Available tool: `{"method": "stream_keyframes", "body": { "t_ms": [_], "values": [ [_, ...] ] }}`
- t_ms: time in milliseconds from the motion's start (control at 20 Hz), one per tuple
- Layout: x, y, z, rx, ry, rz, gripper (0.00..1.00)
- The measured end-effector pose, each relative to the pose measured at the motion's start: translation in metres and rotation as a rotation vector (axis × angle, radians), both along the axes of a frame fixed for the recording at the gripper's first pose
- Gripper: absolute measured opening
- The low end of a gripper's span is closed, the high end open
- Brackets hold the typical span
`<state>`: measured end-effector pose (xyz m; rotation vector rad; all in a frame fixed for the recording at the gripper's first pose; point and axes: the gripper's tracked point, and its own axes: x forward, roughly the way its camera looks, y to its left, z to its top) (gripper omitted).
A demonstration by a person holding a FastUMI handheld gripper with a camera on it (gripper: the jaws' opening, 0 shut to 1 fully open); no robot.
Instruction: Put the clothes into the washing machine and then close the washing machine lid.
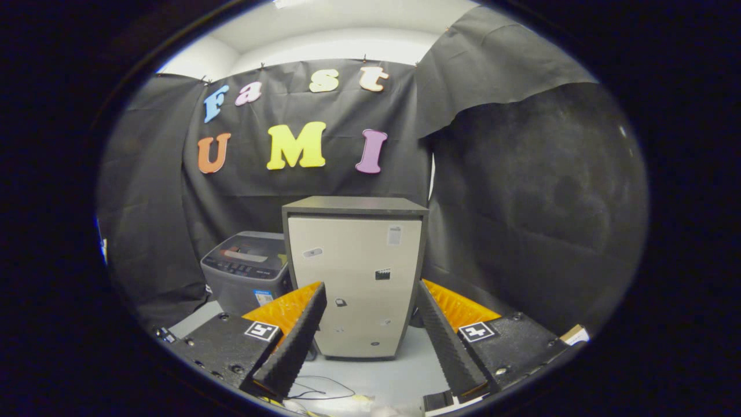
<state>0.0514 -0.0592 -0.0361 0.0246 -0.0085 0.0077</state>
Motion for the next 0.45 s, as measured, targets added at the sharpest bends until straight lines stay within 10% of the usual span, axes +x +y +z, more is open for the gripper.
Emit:
{"method": "stream_keyframes", "body": {
  "t_ms": [450],
  "values": [
    [-0.021,0.005,0.031,-0.021,-0.033,-0.002,0.98]
  ]
}}
